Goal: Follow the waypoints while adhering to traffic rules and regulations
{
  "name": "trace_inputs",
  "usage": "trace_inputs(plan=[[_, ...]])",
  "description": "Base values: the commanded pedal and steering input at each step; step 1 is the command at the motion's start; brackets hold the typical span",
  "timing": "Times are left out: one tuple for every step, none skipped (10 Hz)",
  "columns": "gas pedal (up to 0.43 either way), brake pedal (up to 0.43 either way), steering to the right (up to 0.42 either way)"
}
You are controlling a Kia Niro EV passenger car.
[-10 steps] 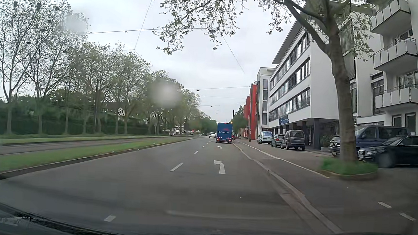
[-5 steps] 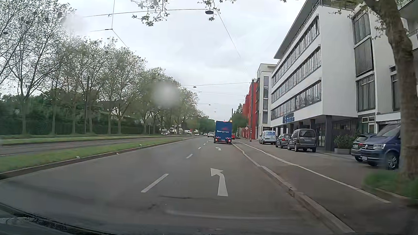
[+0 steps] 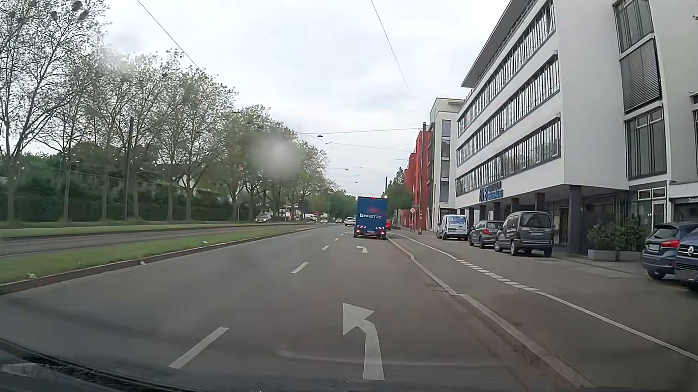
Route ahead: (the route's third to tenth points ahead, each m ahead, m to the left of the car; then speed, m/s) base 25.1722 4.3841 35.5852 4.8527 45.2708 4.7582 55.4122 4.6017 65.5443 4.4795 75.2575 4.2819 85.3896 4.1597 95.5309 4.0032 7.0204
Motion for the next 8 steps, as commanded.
trace_inputs(plan=[[0.000, 0.000, 0.006], [0.008, 0.000, 0.005], [0.020, 0.000, 0.003], [0.028, 0.000, 0.002], [0.047, 0.000, 0.001], [0.067, 0.000, -0.002], [0.098, 0.000, -0.008], [0.098, 0.000, -0.014]])
